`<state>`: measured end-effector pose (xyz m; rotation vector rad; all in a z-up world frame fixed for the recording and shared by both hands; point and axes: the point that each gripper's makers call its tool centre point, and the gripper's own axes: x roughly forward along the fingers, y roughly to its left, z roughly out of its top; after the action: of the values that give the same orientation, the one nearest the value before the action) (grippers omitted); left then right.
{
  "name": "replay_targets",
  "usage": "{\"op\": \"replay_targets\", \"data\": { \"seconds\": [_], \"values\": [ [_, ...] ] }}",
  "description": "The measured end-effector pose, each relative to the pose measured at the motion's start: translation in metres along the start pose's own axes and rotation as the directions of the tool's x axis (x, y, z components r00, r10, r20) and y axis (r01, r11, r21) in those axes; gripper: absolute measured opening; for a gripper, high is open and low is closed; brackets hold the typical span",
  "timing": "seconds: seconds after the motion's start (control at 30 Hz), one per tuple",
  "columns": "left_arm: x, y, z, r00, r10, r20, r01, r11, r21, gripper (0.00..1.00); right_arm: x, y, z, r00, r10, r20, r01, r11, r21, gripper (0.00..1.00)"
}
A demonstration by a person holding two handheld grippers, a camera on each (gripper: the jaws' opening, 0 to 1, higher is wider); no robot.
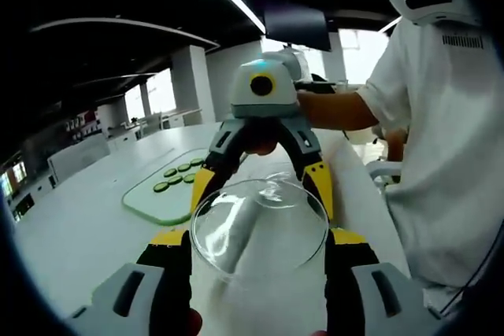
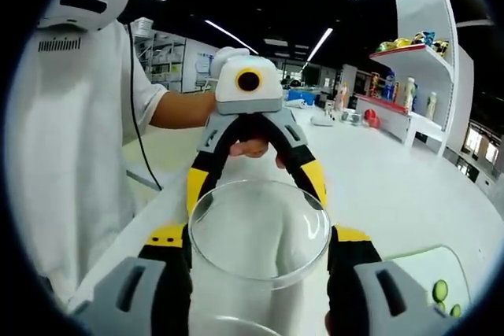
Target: Open the petri dish lid, add cucumber slices into the petri dish, and close the lid
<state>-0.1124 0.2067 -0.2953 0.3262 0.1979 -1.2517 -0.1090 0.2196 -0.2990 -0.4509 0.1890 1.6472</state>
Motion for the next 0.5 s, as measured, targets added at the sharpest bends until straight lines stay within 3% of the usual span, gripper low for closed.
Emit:
{"op": "replay_targets", "data": {
  "seconds": [0.5],
  "values": [
    [-0.007,0.000,-0.016,0.999,0.023,-0.022,-0.023,0.999,-0.028,0.68,0.016,0.002,-0.007,0.999,0.037,-0.028,-0.036,0.999,0.001,0.69]
  ]
}}
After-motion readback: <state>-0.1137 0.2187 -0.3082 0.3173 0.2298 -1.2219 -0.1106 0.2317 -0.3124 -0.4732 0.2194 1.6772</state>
